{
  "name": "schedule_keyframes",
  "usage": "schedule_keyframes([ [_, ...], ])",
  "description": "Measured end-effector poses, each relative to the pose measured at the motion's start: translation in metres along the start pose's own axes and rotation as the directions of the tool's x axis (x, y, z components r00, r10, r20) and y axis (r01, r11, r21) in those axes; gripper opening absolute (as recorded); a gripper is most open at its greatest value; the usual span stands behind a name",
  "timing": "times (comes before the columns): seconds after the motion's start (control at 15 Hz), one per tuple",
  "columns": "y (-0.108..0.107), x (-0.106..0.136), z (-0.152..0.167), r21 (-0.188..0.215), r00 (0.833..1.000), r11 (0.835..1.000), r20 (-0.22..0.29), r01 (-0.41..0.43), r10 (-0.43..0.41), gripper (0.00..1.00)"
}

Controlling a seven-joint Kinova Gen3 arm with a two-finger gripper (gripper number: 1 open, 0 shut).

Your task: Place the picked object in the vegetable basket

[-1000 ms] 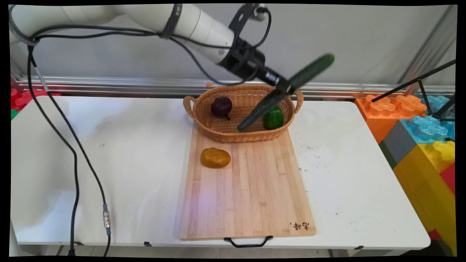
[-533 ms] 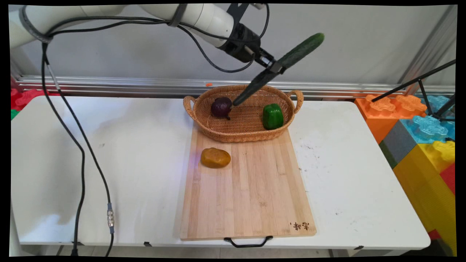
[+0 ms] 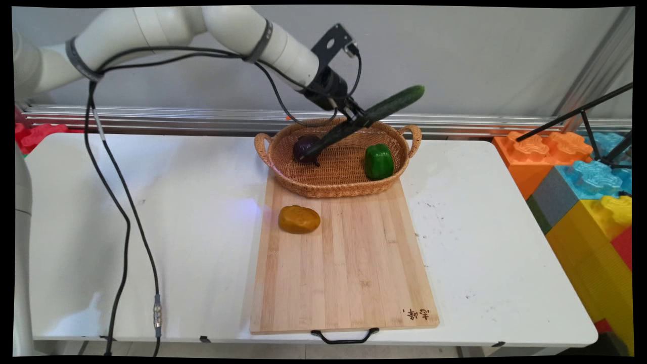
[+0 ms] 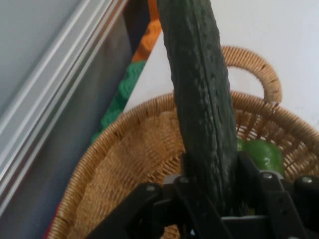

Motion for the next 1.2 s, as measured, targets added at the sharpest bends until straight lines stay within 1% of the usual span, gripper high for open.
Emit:
schedule_keyframes([
  [0.47, -0.015, -0.021, 0.035, -0.002, 0.999, 0.999, 0.028, 0.032, -0.032, 0.0],
  [0.8, -0.018, -0.032, 0.054, -0.019, 0.997, 0.998, 0.04, 0.064, -0.063, 0.0],
  [0.87, -0.018, -0.034, 0.058, -0.023, 0.997, 0.997, 0.043, 0.071, -0.07, 1.0],
  [1.2, -0.017, -0.038, 0.064, -0.037, 0.996, 0.996, 0.048, 0.081, -0.079, 1.0],
])
